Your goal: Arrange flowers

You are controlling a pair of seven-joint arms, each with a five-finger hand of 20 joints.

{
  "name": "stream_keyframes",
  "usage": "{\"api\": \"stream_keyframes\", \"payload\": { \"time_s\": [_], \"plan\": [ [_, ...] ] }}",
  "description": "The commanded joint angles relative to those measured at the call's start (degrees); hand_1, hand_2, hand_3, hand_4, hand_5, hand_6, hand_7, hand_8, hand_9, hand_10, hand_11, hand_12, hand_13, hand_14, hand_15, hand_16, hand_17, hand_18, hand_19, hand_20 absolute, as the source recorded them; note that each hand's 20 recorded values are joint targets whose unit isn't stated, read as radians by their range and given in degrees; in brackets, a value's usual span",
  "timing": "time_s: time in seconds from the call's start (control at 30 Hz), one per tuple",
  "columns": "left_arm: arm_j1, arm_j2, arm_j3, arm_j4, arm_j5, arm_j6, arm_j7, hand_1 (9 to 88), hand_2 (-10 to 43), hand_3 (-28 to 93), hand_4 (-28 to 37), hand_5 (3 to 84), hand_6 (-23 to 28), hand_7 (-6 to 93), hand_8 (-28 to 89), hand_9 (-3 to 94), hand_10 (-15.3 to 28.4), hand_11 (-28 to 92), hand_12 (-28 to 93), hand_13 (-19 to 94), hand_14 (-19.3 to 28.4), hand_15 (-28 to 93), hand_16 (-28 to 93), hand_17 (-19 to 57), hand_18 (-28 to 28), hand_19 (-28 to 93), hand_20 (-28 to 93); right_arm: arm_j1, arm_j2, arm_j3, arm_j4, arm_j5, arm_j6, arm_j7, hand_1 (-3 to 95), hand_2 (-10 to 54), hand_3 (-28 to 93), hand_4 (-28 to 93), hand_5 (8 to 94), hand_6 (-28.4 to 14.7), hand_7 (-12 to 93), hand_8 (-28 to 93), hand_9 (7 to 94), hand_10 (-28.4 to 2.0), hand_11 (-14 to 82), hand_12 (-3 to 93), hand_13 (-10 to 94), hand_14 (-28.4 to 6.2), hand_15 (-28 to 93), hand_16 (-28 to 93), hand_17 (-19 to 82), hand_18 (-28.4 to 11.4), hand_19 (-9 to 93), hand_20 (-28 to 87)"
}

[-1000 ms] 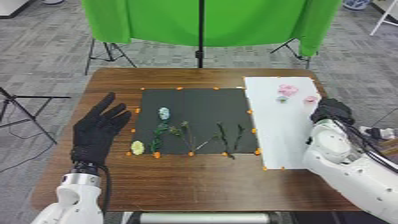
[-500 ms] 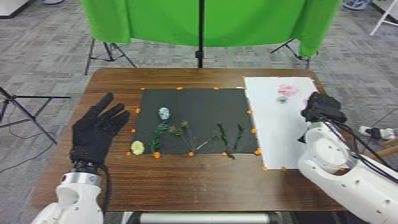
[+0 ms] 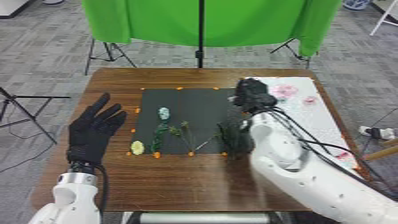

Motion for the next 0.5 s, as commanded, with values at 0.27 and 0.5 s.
{"api": "stream_keyframes", "payload": {
  "time_s": [0.27,0.5],
  "plan": [
    [0.0,-0.47,-0.53,-0.33,0.76,-0.11,-2.10,24.0,7.9,79,-25.9,38.4,8.9,12.9,-10,37.0,20.4,25,11,28,28.4,55,-9,-7.7,27.5,58,14,3.1,-15.6,-6.4,5.3,-2.6,-7.2,-6.1,58.8,-9.5,69,-28,86.1,1.0,19,4,93.7,-8.2,18.9,31.0,84,-5.1,59,21,41,-20.5,93,45],
    [-1.0,-1.18,-0.61,0.01,1.53,-0.75,-3.80,24.0,7.9,79,-25.8,38.5,9.0,13.0,-10,37.1,20.5,25,11,28,28.4,55,-9,-7.6,27.6,59,14,3.0,-17.6,-7.4,7.2,-4.1,-8.3,-7.5,56.7,-9.5,69,-28,84.8,1.2,17,3,93.7,-8.0,19.8,32.8,81,-6.0,64,20,37,-21.8,93,47]
  ]
}}
